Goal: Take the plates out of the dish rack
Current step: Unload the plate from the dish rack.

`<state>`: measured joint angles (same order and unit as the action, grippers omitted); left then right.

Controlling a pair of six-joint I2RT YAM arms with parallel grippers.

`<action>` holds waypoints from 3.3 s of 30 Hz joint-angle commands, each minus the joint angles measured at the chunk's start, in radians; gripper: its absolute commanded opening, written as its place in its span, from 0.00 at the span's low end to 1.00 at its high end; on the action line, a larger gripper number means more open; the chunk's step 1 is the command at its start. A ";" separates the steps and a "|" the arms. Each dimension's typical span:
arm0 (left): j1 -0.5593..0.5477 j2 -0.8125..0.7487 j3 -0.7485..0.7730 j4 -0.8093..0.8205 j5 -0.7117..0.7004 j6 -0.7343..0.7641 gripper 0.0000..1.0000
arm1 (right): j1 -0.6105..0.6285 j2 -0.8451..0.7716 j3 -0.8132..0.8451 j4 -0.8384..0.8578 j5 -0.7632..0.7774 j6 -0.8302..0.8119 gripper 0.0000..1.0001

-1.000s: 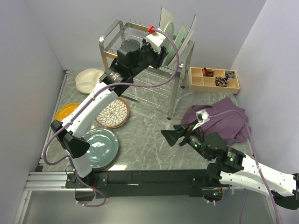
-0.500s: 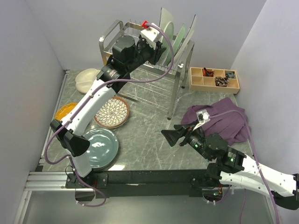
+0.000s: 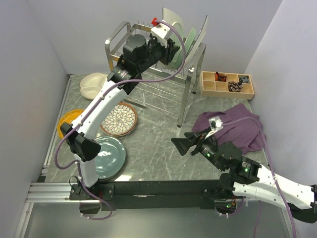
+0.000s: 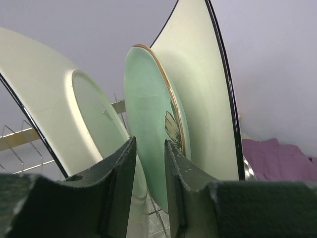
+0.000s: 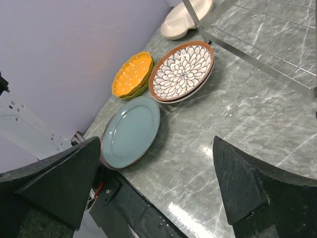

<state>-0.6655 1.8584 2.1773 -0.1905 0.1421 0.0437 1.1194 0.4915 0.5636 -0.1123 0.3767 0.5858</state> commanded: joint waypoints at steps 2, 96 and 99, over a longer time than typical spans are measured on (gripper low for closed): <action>0.017 0.010 0.032 0.031 0.004 -0.031 0.36 | 0.002 -0.010 -0.001 0.036 0.018 -0.007 1.00; -0.045 -0.036 0.013 0.232 -0.076 -0.182 0.01 | 0.003 -0.001 -0.010 0.049 0.016 -0.003 0.99; -0.048 -0.033 0.039 0.224 -0.075 -0.192 0.01 | 0.003 -0.001 -0.010 0.049 0.019 -0.003 0.99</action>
<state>-0.6838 1.8973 2.1490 -0.0418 -0.0017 -0.1272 1.1194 0.4988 0.5606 -0.1043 0.3763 0.5858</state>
